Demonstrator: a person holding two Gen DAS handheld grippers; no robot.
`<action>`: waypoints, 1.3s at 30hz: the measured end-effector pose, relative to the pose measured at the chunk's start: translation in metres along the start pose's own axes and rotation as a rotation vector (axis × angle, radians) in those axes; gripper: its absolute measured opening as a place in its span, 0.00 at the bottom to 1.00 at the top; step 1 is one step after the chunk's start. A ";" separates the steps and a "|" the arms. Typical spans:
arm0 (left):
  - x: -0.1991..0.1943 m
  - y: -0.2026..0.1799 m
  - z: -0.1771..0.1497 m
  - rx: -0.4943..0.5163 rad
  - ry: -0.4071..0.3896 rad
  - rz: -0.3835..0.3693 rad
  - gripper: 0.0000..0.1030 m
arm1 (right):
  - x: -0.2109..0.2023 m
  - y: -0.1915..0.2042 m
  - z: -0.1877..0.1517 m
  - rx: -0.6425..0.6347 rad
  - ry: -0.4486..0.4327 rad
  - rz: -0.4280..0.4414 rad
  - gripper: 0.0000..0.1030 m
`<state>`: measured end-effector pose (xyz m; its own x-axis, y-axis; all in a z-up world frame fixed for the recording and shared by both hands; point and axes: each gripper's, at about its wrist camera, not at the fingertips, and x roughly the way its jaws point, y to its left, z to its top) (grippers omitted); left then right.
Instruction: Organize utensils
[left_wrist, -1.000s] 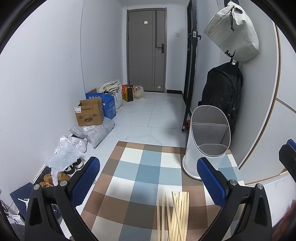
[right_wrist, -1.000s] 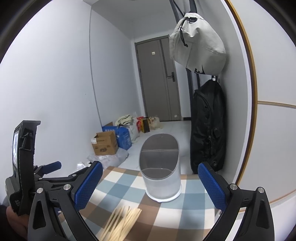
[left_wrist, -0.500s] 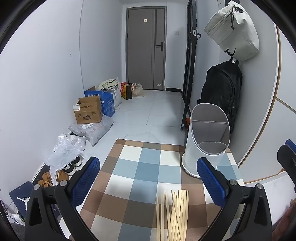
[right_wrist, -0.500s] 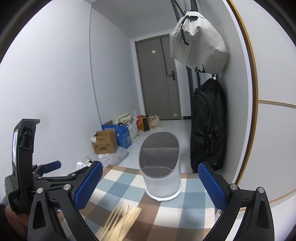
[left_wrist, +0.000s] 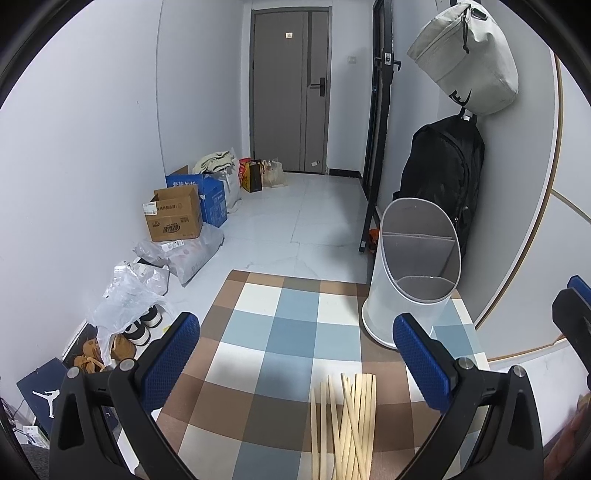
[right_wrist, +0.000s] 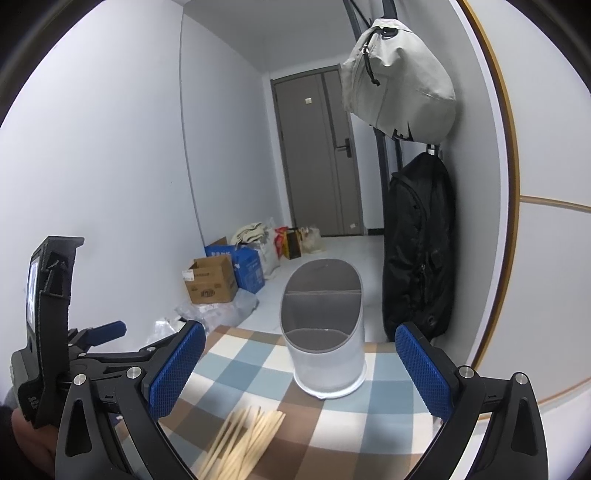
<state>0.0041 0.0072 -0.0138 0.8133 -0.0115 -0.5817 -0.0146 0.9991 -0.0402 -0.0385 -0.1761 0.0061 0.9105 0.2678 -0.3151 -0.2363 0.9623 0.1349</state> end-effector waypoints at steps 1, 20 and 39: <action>0.000 0.000 0.000 -0.002 0.003 -0.002 0.99 | 0.000 0.000 -0.001 -0.001 0.000 0.001 1.00; 0.050 0.020 -0.037 0.055 0.332 -0.100 0.94 | 0.041 -0.018 -0.009 0.121 0.199 0.010 1.00; 0.100 0.015 -0.067 0.082 0.604 -0.060 0.80 | 0.064 -0.021 -0.006 0.181 0.290 0.091 0.97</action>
<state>0.0467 0.0178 -0.1271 0.3373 -0.0649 -0.9392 0.0848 0.9957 -0.0384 0.0223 -0.1790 -0.0224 0.7482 0.3799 -0.5439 -0.2247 0.9165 0.3310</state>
